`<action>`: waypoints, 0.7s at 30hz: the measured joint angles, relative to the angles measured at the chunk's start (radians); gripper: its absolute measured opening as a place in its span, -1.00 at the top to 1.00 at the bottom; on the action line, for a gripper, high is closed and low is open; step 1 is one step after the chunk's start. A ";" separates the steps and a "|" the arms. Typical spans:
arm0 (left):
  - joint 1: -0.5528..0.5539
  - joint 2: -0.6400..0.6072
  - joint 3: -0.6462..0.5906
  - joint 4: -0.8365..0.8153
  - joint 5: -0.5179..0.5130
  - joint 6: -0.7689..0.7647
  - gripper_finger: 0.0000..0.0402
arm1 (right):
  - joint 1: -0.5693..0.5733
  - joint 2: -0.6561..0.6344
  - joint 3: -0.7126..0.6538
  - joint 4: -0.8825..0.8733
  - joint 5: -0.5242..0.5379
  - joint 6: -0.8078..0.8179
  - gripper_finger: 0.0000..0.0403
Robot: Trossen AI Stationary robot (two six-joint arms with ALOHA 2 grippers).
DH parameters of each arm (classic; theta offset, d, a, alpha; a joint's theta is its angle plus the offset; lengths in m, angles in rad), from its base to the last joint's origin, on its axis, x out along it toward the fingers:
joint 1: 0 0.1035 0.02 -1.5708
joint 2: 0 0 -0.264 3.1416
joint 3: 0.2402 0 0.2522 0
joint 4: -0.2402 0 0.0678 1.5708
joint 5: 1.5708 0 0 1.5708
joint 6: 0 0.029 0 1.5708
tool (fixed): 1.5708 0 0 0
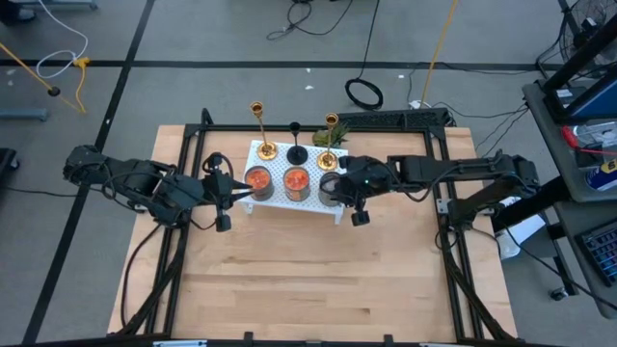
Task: Pick & Place candle stick holders
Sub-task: Put the orange scented candle on the shelf
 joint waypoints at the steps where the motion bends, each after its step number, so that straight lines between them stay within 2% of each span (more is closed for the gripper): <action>1: 0.000 0.000 0.000 0.000 0.000 0.000 0.69 | -0.001 0.000 0.000 0.004 0.000 0.000 0.72; 10: 0.000 0.000 0.000 0.000 0.000 -0.003 0.69 | 0.002 -0.004 0.000 0.126 -0.001 -0.003 0.71; 18: 0.000 0.000 0.000 0.000 0.000 -0.013 0.69 | 0.048 -0.071 0.001 0.082 0.007 0.078 0.72; 21: -0.001 0.000 0.000 0.000 0.000 -0.018 0.69 | 0.071 -0.111 0.000 0.009 0.090 0.116 0.72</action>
